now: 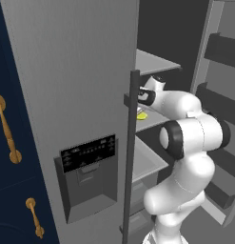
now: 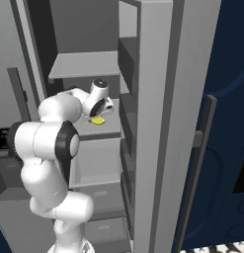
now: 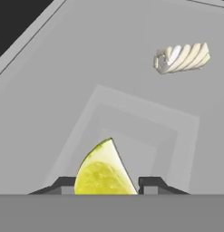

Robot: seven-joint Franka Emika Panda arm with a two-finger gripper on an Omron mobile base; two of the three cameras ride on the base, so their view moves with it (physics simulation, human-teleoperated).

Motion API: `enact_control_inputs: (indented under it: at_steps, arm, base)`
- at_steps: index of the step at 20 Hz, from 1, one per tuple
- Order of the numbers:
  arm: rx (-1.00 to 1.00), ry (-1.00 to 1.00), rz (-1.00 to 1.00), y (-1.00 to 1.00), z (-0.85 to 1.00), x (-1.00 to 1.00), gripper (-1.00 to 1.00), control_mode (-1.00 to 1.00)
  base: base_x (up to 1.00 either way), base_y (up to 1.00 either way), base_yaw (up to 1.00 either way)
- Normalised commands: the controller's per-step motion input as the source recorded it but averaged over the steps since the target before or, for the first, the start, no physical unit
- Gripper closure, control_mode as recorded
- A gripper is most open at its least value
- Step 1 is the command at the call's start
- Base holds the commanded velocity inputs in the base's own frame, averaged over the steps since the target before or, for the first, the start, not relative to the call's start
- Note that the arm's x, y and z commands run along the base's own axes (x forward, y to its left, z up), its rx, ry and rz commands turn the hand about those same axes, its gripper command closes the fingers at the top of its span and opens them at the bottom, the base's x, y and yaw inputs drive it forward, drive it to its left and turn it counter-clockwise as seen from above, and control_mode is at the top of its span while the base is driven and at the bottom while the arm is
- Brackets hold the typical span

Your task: Grab a lemon wedge from the fridge and one ice cube from the ice bowl, and put them in the glass of lemonade.

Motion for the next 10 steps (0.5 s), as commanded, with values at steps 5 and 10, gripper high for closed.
enact_control_inputs:
  at_steps: [5,10]
  arm:
    - [0.01,-0.07,-0.08,-0.11,0.21,-0.54,1.0,-1.0]
    - [0.0,0.0,-0.08,-0.07,0.51,-0.4,1.0,-1.0]
  base:
    - [0.0,0.0,0.0]
    - [0.0,0.0,0.0]
